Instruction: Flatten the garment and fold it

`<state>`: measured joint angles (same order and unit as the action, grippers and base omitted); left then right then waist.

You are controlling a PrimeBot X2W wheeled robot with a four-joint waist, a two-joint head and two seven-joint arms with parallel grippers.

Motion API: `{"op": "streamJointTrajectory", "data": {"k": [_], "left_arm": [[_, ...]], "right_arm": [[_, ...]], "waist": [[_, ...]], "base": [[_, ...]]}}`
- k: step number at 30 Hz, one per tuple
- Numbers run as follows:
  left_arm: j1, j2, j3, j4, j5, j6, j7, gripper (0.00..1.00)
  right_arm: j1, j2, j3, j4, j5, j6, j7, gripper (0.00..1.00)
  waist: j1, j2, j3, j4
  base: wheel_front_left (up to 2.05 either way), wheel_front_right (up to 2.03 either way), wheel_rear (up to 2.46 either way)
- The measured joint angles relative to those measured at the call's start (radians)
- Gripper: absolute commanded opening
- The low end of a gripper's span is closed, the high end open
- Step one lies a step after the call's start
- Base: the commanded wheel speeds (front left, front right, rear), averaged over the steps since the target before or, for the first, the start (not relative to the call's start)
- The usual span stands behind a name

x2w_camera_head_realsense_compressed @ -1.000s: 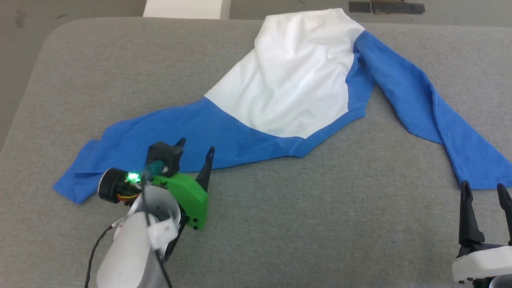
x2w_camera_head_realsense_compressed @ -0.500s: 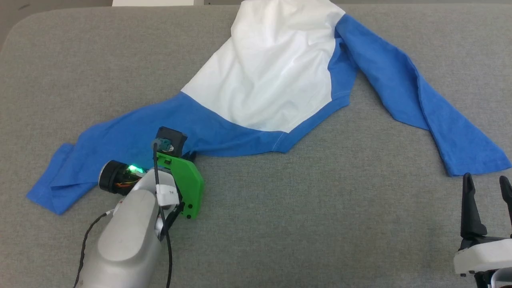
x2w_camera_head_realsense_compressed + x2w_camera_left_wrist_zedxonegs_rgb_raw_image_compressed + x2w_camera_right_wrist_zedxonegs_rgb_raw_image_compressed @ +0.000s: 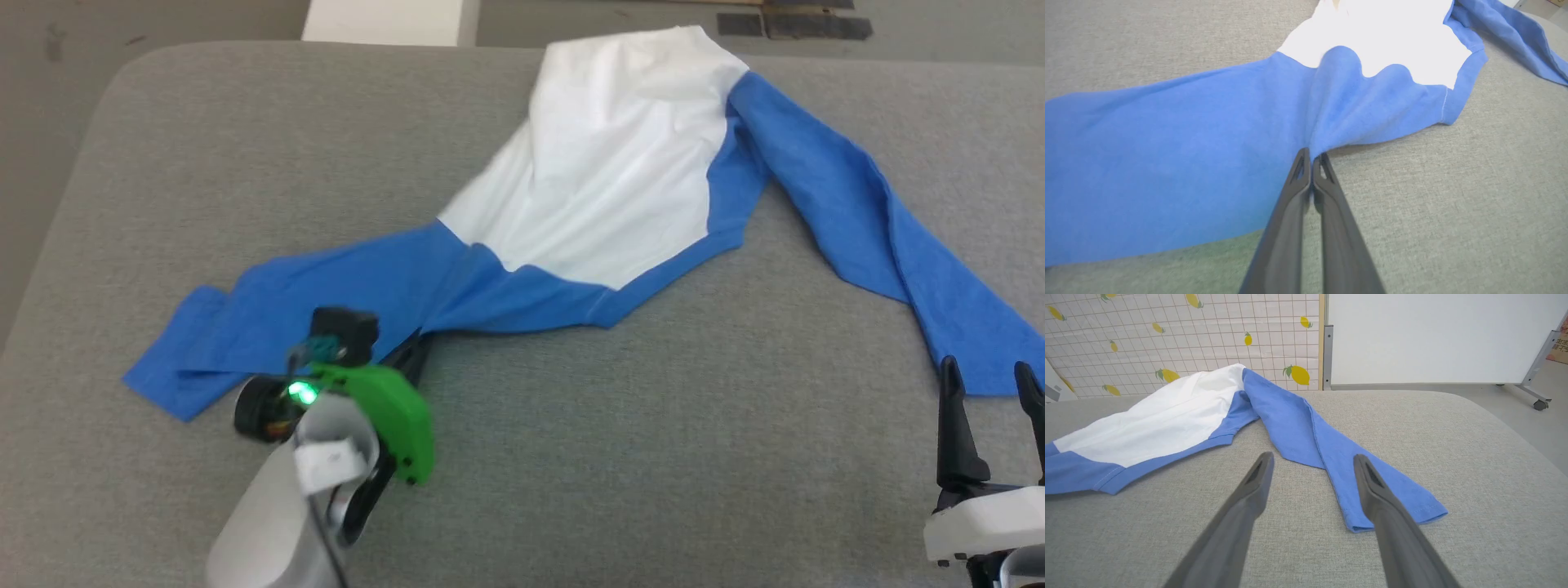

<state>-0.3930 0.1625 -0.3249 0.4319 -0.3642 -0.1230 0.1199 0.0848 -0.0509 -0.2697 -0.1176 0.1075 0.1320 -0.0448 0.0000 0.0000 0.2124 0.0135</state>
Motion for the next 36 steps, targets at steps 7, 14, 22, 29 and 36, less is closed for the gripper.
{"op": "streamJointTrajectory", "data": {"k": [7, 14, 22, 29, 36], "left_arm": [[0.231, 0.105, 0.126, -0.242, -0.049, 0.100, 0.012, 0.00], [0.422, 0.156, 0.216, -0.396, -0.077, 0.169, 0.004, 0.00], [0.422, 0.103, 0.158, -0.454, -0.087, 0.168, -0.025, 0.00], [0.402, 0.086, 0.125, -0.475, -0.085, 0.162, -0.029, 0.00], [0.363, 0.081, 0.099, -0.478, -0.084, 0.150, -0.033, 0.00]], "right_arm": [[0.003, 0.000, -0.001, -0.007, 0.002, 0.000, 0.005, 1.00], [0.017, 0.000, -0.003, 0.001, 0.008, 0.000, 0.005, 1.00], [0.014, 0.000, 0.058, 0.008, -0.002, 0.000, 0.052, 1.00], [-0.113, 0.001, 0.247, 0.019, -0.055, 0.000, 0.274, 1.00], [-0.302, -0.069, 0.371, 0.121, -0.032, 0.000, 0.497, 1.00]], "waist": [[0.0000, 0.0000, -0.022, 0.040], [0.0000, 0.0000, -0.026, 0.051], [0.0000, 0.0000, -0.026, 0.062], [0.0000, 0.0000, -0.004, 0.071], [0.0000, 0.0000, 0.022, 0.102]], "base": [[0.00, 0.00, 0.00], [0.00, 0.00, 0.00], [0.00, 0.00, 0.00], [0.00, 0.00, 0.00], [0.00, 0.00, 0.00]]}}
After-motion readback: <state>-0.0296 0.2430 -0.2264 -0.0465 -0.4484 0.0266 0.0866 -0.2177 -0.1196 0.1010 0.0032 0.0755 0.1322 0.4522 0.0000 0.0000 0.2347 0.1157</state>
